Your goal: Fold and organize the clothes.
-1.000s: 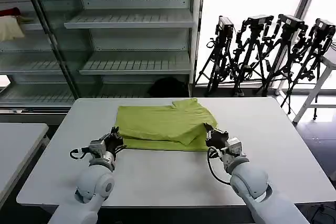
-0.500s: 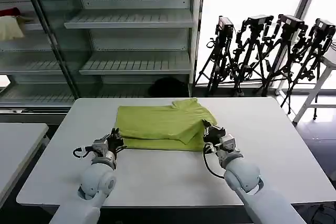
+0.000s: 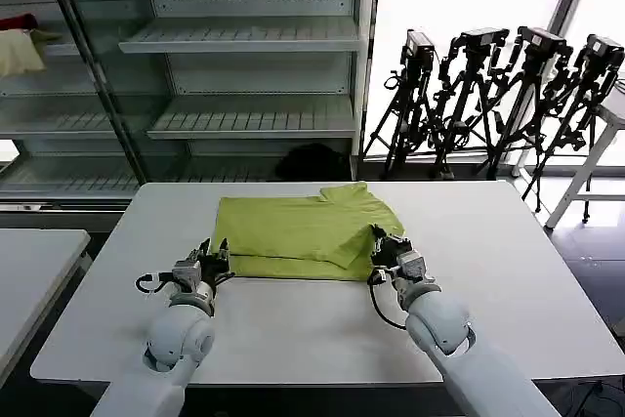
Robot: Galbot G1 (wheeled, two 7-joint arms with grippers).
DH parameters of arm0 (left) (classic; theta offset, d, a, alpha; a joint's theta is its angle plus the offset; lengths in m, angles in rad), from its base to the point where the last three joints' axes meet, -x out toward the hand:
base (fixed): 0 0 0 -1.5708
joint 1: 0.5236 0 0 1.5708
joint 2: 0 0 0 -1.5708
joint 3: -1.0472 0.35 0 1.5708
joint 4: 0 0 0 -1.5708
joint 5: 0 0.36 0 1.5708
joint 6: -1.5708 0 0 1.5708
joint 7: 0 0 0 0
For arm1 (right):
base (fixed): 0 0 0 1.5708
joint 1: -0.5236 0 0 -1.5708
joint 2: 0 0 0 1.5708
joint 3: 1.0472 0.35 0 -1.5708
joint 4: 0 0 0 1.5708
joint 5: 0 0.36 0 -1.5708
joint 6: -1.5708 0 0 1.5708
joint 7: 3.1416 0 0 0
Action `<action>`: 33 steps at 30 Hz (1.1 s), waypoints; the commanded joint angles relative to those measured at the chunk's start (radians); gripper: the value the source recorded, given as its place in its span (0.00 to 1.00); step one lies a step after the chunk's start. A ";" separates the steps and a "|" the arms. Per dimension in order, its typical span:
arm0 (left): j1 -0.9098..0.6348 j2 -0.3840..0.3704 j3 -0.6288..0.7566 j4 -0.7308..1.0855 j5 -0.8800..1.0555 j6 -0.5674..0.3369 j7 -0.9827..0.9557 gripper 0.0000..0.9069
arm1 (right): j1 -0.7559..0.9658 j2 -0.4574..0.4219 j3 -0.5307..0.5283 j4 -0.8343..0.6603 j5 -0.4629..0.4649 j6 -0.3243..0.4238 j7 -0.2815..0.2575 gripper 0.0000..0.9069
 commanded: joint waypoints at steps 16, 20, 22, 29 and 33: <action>0.253 0.083 -0.103 -0.253 -0.067 0.036 0.127 1.00 | -0.516 -0.178 0.337 0.415 0.360 -0.035 0.119 1.00; 0.252 0.087 -0.124 -0.226 -0.094 0.022 0.162 1.00 | -0.514 -0.173 0.367 0.380 0.378 -0.025 0.117 1.00; 0.241 0.089 -0.131 -0.194 -0.099 0.005 0.164 1.00 | -0.505 -0.172 0.374 0.366 0.378 -0.023 0.103 1.00; 0.201 0.092 -0.150 -0.111 -0.144 -0.026 0.197 1.00 | -0.471 -0.166 0.365 0.327 0.357 -0.003 0.050 1.00; 0.188 0.082 -0.149 -0.081 -0.152 -0.030 0.204 1.00 | -0.444 -0.145 0.330 0.306 0.342 -0.014 0.042 0.91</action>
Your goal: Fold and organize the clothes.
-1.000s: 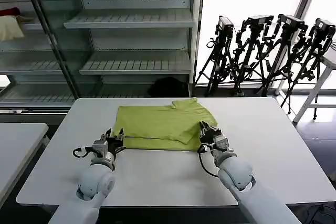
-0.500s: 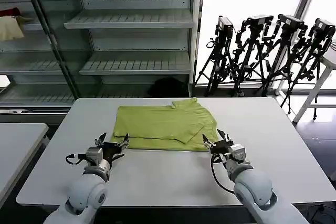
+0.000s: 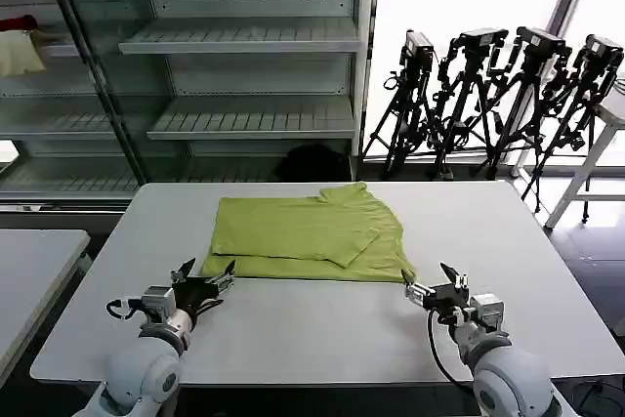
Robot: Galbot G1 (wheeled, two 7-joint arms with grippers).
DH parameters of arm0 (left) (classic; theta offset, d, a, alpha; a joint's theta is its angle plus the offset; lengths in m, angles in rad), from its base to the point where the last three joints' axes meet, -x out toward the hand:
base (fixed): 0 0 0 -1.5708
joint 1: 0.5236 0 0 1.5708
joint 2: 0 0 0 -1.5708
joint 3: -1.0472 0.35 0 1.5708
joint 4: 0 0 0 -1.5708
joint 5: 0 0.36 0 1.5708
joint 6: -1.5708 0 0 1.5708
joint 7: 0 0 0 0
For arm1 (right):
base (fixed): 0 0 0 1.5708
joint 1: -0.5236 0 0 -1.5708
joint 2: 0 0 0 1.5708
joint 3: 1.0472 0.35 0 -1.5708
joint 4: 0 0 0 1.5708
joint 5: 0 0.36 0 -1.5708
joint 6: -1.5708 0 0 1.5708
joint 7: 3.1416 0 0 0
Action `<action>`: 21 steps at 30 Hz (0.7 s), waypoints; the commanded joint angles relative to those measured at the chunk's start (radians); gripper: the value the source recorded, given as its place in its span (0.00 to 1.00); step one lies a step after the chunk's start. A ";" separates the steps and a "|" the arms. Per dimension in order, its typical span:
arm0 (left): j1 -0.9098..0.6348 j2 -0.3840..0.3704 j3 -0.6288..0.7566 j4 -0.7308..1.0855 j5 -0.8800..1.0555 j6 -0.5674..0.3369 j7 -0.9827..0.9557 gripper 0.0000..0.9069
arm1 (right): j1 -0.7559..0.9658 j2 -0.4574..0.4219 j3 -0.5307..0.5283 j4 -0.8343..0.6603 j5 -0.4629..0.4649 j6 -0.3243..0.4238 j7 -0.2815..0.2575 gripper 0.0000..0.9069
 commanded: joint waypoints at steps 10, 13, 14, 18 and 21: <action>-0.020 -0.015 -0.015 0.120 -0.039 -0.041 0.048 1.00 | 0.042 0.056 -0.065 -0.087 -0.032 0.017 -0.035 0.83; -0.021 -0.014 -0.020 0.134 -0.040 -0.048 0.051 0.97 | 0.052 0.065 -0.075 -0.087 -0.041 0.017 -0.034 0.81; -0.021 -0.014 -0.023 0.136 -0.041 -0.049 0.052 0.94 | 0.054 0.065 -0.077 -0.086 -0.041 0.017 -0.035 0.81; -0.022 -0.012 -0.026 0.144 -0.042 -0.053 0.055 0.81 | 0.069 0.074 -0.086 -0.100 -0.048 0.016 -0.040 0.79; -0.026 -0.014 -0.024 0.154 -0.041 -0.056 0.059 0.80 | 0.082 0.083 -0.094 -0.125 -0.050 0.016 -0.039 0.73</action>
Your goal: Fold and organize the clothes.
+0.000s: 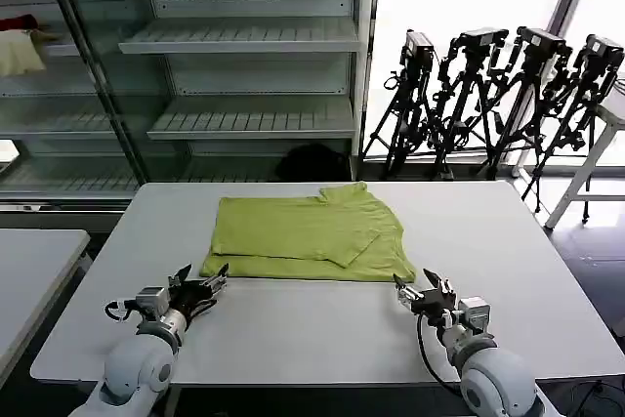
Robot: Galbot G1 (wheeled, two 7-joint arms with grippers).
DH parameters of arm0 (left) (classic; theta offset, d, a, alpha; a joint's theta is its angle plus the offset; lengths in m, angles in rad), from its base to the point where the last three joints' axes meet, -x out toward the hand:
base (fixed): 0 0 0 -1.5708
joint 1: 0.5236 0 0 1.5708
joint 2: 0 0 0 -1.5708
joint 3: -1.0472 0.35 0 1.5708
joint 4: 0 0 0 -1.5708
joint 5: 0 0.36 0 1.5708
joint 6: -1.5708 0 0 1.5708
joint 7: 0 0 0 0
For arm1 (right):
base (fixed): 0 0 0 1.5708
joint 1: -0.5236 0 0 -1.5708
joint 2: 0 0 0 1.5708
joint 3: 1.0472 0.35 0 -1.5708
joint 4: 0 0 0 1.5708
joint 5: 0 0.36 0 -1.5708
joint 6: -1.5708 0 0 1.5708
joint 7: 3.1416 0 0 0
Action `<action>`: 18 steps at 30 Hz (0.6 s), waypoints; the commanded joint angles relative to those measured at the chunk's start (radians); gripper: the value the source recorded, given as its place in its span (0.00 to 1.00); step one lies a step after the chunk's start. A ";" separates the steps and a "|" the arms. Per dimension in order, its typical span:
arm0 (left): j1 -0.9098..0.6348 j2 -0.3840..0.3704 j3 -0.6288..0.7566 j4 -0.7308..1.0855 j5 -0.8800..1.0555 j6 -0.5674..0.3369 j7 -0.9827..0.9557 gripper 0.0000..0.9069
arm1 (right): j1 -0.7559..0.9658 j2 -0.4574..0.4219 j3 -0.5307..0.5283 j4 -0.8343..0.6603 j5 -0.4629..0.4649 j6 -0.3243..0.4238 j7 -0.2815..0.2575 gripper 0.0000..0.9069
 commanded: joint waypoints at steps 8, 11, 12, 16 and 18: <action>-0.008 -0.009 0.006 0.052 0.004 -0.014 0.015 0.64 | 0.053 0.034 -0.036 -0.108 -0.017 0.010 -0.012 0.66; -0.007 -0.007 0.005 0.054 0.003 -0.015 0.018 0.51 | 0.055 0.035 -0.042 -0.111 -0.023 0.010 -0.018 0.62; -0.007 -0.007 0.004 0.055 0.003 -0.015 0.018 0.50 | 0.055 0.035 -0.043 -0.113 -0.025 0.010 -0.019 0.60; -0.002 -0.011 0.008 0.052 0.006 -0.019 0.021 0.31 | 0.056 0.036 -0.047 -0.118 -0.025 0.011 -0.014 0.46; 0.000 -0.013 0.012 0.049 0.011 -0.020 0.024 0.13 | 0.057 0.037 -0.048 -0.117 -0.025 0.012 -0.012 0.39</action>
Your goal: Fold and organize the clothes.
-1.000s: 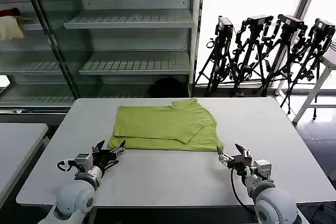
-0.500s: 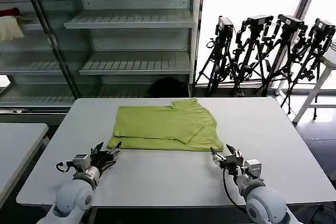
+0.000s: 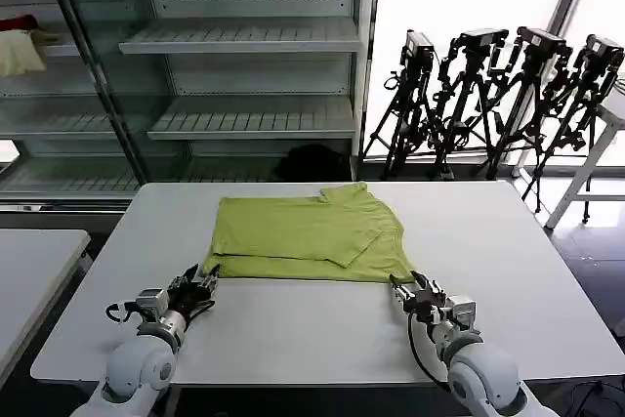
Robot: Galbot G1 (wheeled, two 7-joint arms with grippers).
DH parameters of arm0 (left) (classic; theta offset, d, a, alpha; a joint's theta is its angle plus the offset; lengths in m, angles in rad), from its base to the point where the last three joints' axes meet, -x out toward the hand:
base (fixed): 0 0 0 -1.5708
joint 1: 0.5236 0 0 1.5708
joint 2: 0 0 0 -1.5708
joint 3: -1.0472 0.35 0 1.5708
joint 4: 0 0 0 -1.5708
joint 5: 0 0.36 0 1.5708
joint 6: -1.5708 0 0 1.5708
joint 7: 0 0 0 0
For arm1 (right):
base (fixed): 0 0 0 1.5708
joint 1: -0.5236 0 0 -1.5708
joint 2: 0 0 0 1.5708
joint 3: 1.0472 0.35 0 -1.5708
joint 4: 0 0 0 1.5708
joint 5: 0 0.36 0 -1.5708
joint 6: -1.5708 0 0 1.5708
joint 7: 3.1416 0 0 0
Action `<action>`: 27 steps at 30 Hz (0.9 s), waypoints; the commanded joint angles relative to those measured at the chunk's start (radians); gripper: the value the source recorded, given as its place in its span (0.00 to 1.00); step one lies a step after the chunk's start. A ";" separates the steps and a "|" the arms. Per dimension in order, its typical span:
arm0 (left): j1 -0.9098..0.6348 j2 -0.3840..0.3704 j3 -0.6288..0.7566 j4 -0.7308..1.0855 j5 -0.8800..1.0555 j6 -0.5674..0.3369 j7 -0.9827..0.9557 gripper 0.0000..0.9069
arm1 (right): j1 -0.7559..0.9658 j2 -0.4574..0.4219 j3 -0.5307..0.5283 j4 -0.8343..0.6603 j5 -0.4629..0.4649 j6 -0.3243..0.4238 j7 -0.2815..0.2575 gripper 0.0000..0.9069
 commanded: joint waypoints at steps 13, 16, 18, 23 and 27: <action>0.005 0.003 0.022 -0.029 0.035 -0.029 0.025 0.01 | 0.007 0.001 -0.003 -0.003 -0.006 0.006 0.006 0.00; 0.011 0.013 0.021 -0.047 0.036 -0.030 0.015 0.01 | -0.006 -0.020 0.010 0.035 -0.004 0.005 0.005 0.00; 0.017 0.023 0.019 -0.065 0.035 -0.028 0.010 0.01 | -0.017 -0.042 0.019 0.066 -0.001 0.002 0.003 0.00; 0.065 0.054 0.021 -0.138 0.037 -0.008 -0.024 0.01 | -0.074 -0.121 0.054 0.151 0.024 -0.016 0.002 0.00; 0.132 0.085 0.018 -0.225 0.026 0.038 -0.093 0.01 | -0.160 -0.182 0.109 0.225 0.058 -0.026 0.001 0.00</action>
